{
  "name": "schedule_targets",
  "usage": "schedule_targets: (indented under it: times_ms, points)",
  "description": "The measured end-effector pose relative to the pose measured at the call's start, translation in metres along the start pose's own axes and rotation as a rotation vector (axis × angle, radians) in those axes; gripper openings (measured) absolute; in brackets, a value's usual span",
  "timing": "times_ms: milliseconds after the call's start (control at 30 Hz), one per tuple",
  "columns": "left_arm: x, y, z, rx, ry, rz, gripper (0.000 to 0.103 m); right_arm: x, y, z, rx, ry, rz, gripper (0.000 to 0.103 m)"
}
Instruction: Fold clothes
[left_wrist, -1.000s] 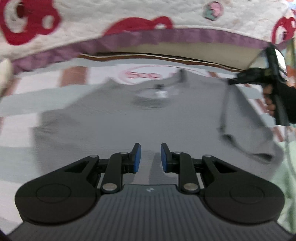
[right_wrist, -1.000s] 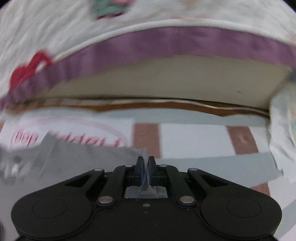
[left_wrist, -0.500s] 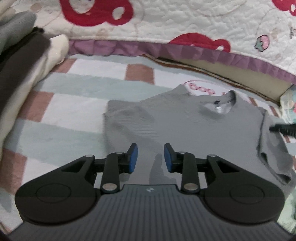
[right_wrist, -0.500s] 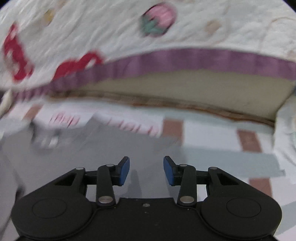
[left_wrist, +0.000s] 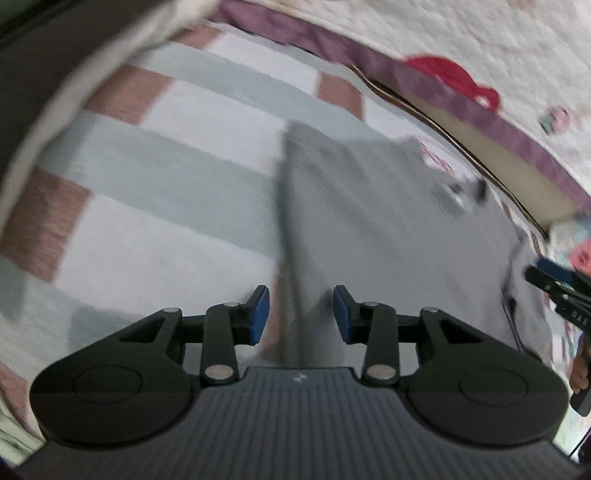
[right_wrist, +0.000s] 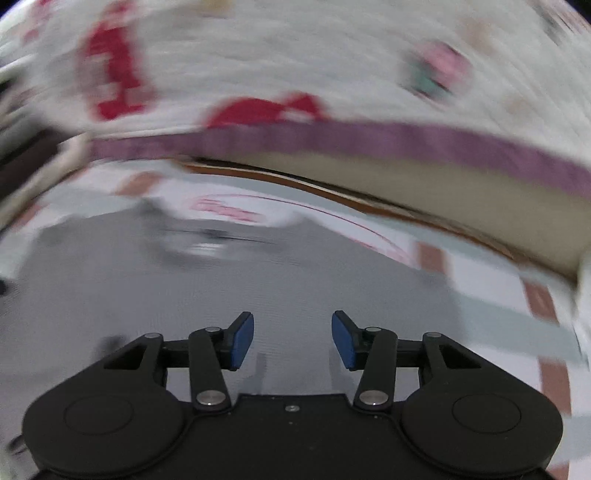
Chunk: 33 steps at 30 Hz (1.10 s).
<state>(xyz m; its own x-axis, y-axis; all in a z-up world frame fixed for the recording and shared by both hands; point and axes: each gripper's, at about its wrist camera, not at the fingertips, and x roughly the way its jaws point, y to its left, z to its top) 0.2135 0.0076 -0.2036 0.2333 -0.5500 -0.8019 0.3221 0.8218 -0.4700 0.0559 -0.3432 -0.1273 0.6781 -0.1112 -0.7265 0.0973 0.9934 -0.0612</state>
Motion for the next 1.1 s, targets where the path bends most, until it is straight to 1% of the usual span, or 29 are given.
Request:
schedule_targets:
  times_ms: [100,167,200,233,267,333,367,400,467,500,567,600,667,733,800,833,867,900,933,1000,1100]
  points:
    - [0.003,-0.001,-0.005,-0.013,0.031,-0.019,0.039,-0.018,0.069,0.014,-0.158,0.015,0.135,0.052]
    - [0.000,0.004,-0.005,-0.043,0.039,-0.033,0.039,-0.032,0.116,0.018,-0.275,0.005,0.249,0.051]
    - [-0.001,0.006,-0.005,-0.068,0.046,-0.042,0.039,-0.038,0.137,0.018,-0.329,0.001,0.301,0.051]
    - [-0.005,0.011,-0.007,-0.123,0.057,-0.062,0.041,-0.041,0.153,0.017,-0.368,0.005,0.341,0.051]
    - [-0.009,0.016,-0.012,-0.175,0.064,-0.090,0.045,-0.042,0.169,0.014,-0.400,0.013,0.379,0.051]
    - [-0.016,0.019,-0.018,-0.198,0.083,-0.111,0.047,-0.042,0.195,0.010,-0.447,0.038,0.448,0.051]
    - [-0.019,0.020,-0.022,-0.204,0.087,-0.114,0.047,-0.039,0.203,0.007,-0.452,0.061,0.474,0.051]
    - [-0.022,0.019,-0.025,-0.193,0.073,-0.095,0.047,-0.036,0.209,0.005,-0.453,0.083,0.495,0.051]
    - [-0.023,0.020,-0.030,-0.189,0.057,-0.072,0.048,-0.030,0.215,0.001,-0.431,0.121,0.512,0.051]
    - [-0.021,0.021,-0.032,-0.202,0.067,-0.071,0.048,-0.027,0.217,0.000,-0.418,0.140,0.519,0.051]
    - [-0.017,0.021,-0.034,-0.215,0.065,-0.099,0.053,-0.024,0.220,-0.003,-0.393,0.160,0.532,0.051]
    - [-0.016,0.021,-0.034,-0.215,0.069,-0.112,0.053,-0.024,0.220,-0.003,-0.390,0.164,0.541,0.052]
    - [-0.016,0.020,-0.036,-0.223,0.049,-0.111,0.052,-0.028,0.224,-0.006,-0.418,0.144,0.539,0.051]
    - [-0.016,0.018,-0.039,-0.235,0.023,-0.108,0.052,-0.039,0.231,-0.016,-0.518,0.074,0.483,0.052]
    - [-0.015,0.013,-0.039,-0.221,0.015,-0.109,0.050,-0.046,0.233,-0.020,-0.557,0.045,0.475,0.052]
    - [-0.013,0.013,-0.040,-0.214,0.020,-0.109,0.041,-0.046,0.231,-0.021,-0.542,0.051,0.490,0.052]
    - [-0.011,0.012,-0.040,-0.207,0.026,-0.109,0.025,-0.045,0.229,-0.020,-0.522,0.062,0.502,0.052]
    - [-0.008,0.011,-0.040,-0.197,0.031,-0.110,0.015,-0.043,0.227,-0.020,-0.508,0.071,0.506,0.053]
    - [-0.006,0.010,-0.040,-0.180,0.037,-0.113,0.008,-0.042,0.226,-0.021,-0.511,0.073,0.499,0.053]
    - [-0.006,0.007,-0.038,-0.149,0.035,-0.119,0.008,-0.042,0.227,-0.023,-0.538,0.066,0.472,0.053]
    - [-0.014,-0.004,-0.035,-0.094,-0.002,-0.157,0.008,-0.044,0.228,-0.026,-0.548,0.066,0.464,0.054]
